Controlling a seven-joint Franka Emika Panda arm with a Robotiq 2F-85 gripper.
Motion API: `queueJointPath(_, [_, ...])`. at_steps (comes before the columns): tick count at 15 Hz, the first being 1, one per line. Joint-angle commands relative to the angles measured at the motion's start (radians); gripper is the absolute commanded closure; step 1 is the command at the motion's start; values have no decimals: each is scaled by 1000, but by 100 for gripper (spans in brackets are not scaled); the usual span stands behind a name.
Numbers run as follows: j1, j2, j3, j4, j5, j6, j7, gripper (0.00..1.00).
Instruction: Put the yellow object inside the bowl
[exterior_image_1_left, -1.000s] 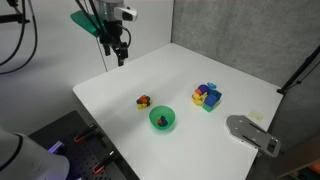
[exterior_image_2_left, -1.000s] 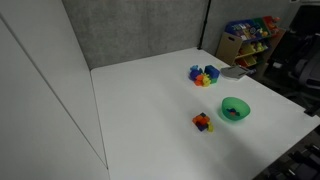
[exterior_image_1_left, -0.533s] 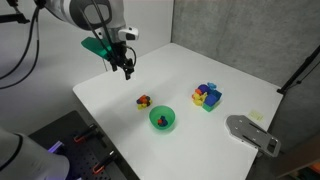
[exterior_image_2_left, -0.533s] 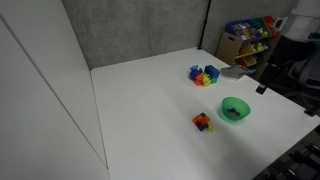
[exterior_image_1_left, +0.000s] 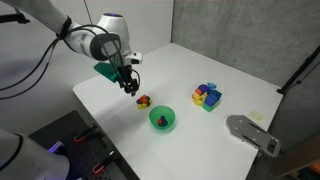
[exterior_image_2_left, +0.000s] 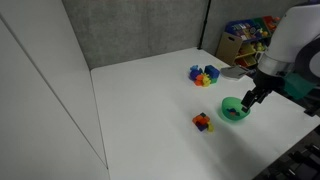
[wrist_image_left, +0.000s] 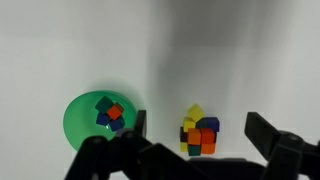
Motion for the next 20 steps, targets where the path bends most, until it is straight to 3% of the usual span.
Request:
queueJointPath(1, [5, 126, -7, 22, -96, 96, 135, 0])
queueJointPath(6, [52, 226, -56, 49, -192, 148, 261, 0])
queueJointPath(7, [46, 203, -49, 23, -149, 148, 205, 0])
queueJointPath(12, [57, 217, -58, 26, -151, 149, 209, 0])
queueJointPath(20, [111, 386, -104, 87, -161, 282, 246, 0])
